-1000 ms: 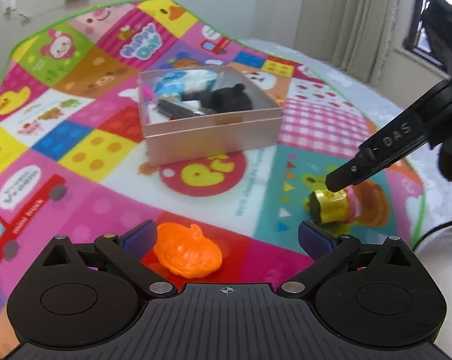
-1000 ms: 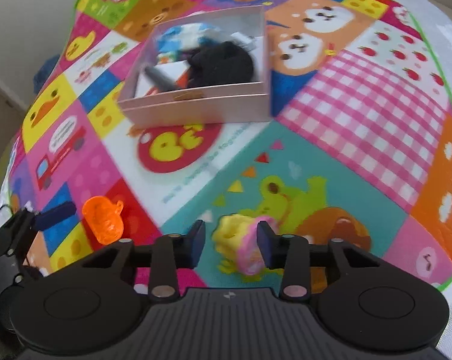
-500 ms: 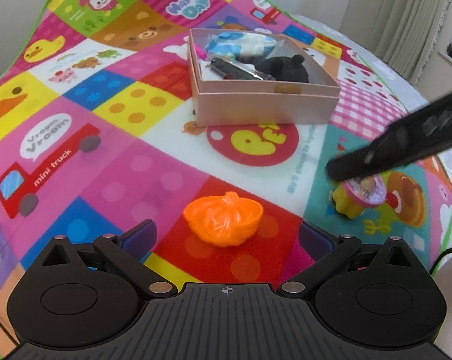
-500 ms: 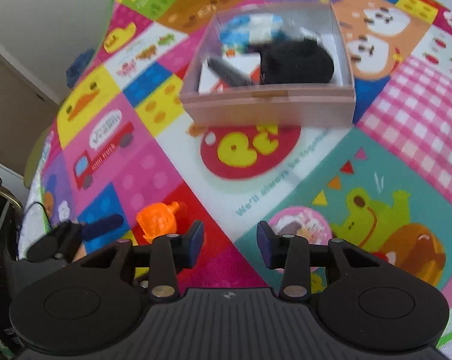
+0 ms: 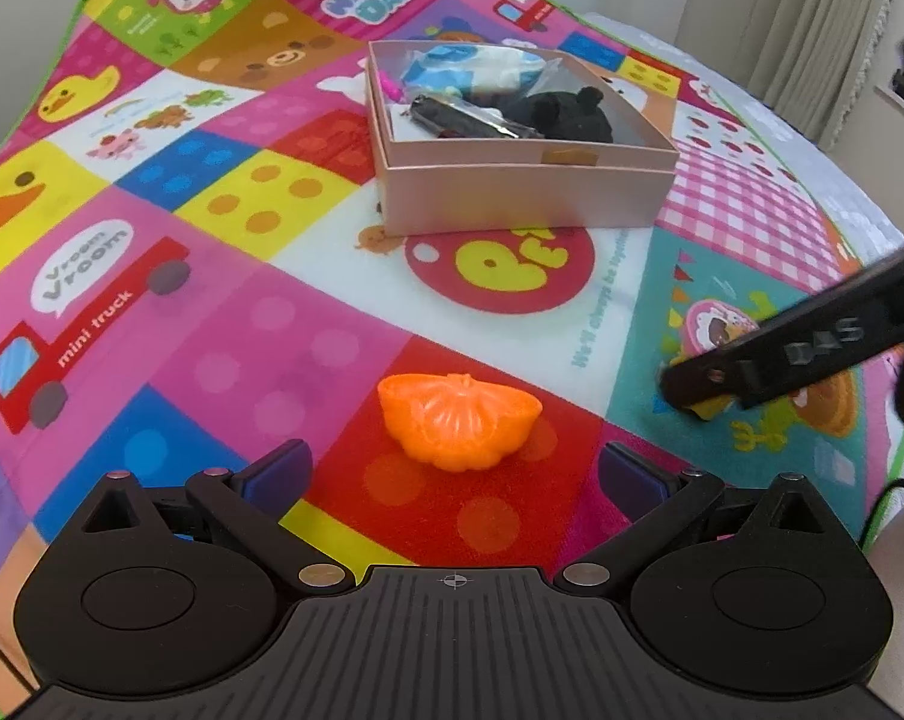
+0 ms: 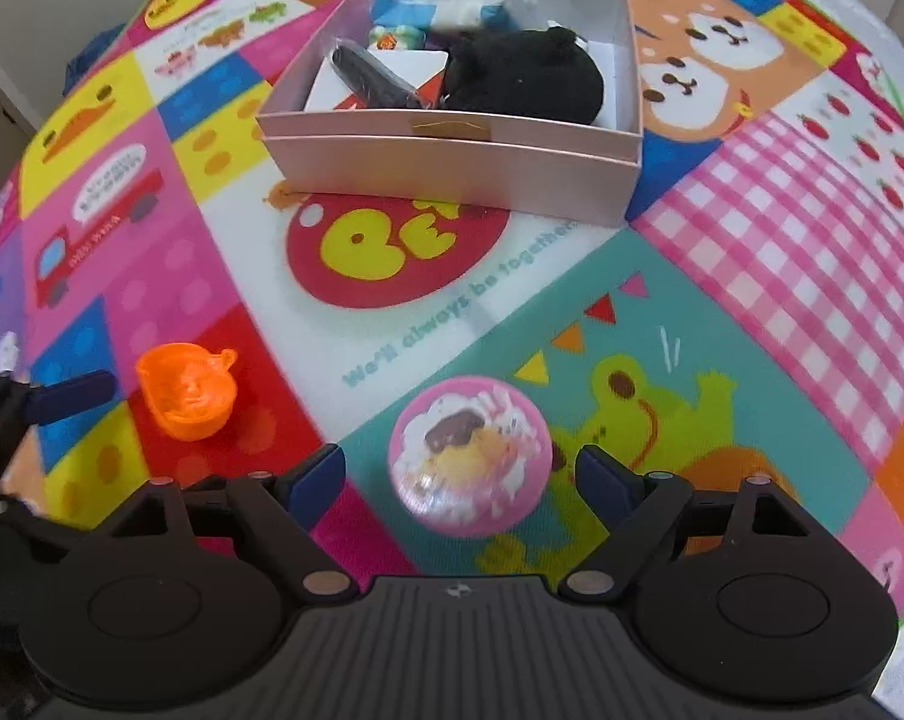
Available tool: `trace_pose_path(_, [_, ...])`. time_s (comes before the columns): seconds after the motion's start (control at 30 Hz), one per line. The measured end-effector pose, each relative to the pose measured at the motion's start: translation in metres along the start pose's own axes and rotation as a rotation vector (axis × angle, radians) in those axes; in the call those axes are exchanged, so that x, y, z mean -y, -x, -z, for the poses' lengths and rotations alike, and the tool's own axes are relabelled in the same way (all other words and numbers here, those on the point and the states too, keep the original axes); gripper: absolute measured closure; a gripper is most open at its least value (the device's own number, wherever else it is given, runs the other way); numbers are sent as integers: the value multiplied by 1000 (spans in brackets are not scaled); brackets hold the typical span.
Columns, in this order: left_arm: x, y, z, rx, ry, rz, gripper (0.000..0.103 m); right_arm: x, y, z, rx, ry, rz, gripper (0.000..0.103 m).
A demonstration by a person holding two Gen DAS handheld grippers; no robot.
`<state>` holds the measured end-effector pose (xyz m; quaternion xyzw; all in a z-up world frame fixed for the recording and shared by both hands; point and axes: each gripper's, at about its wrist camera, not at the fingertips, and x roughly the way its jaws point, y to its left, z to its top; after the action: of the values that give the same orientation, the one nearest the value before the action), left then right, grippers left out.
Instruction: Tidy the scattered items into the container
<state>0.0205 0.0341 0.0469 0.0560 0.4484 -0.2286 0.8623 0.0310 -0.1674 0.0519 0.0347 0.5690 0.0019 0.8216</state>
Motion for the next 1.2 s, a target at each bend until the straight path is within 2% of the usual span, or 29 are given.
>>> trace_pose_path(0.07, [-2,-1,0,5,6,17,0,-2,-5,-3,-17,33,15,28])
trace_pose_path(0.1, [-3,-2,1,7,12,22,0,-3,-7,-3,-36,47,15,48])
trace_pose_path(0.17, [-7,0,1,28,20,38,0,-3,-3,-1,-43,60,12,47])
trace_pose_path(0.27, [-3,12,4,138,-23,57,0,-3,22,10,10,80,-2,48])
trace_pose_path(0.37, [8,23,8,244,-108,23,0,9,53,25,67,5,-71,48])
trace_pose_path(0.43, [12,25,8,266,-132,20,0,17,71,41,117,-44,-109,48])
trace_pose_path(0.5, [15,24,7,263,-137,16,0,20,84,58,185,-57,-115,48])
trace_pose_path(0.6, [24,19,6,224,-167,-56,0,27,88,78,266,-92,-138,47])
trace_pose_path(0.67, [27,10,7,170,-191,-118,0,34,83,84,281,-129,-174,47])
trace_pose_path(0.73, [27,4,10,137,-201,-137,0,40,83,84,299,-157,-208,47])
trace_pose_path(0.9, [29,0,13,149,-234,-165,1,48,82,87,324,-179,-245,47])
trace_pose_path(0.93, [31,-1,14,153,-242,-176,6,47,83,88,331,-175,-249,47])
trace_pose_path(0.97, [32,-2,14,156,-249,-182,24,46,85,90,339,-169,-250,47])
trace_pose_path(1.0, [33,-2,14,153,-253,-182,30,45,86,91,347,-163,-249,47])
trace_pose_path(1.07, [33,-3,14,151,-247,-173,27,43,87,92,357,-155,-245,47])
trace_pose_path(1.2, [32,-4,13,146,-240,-168,29,43,88,93,356,-156,-242,47])
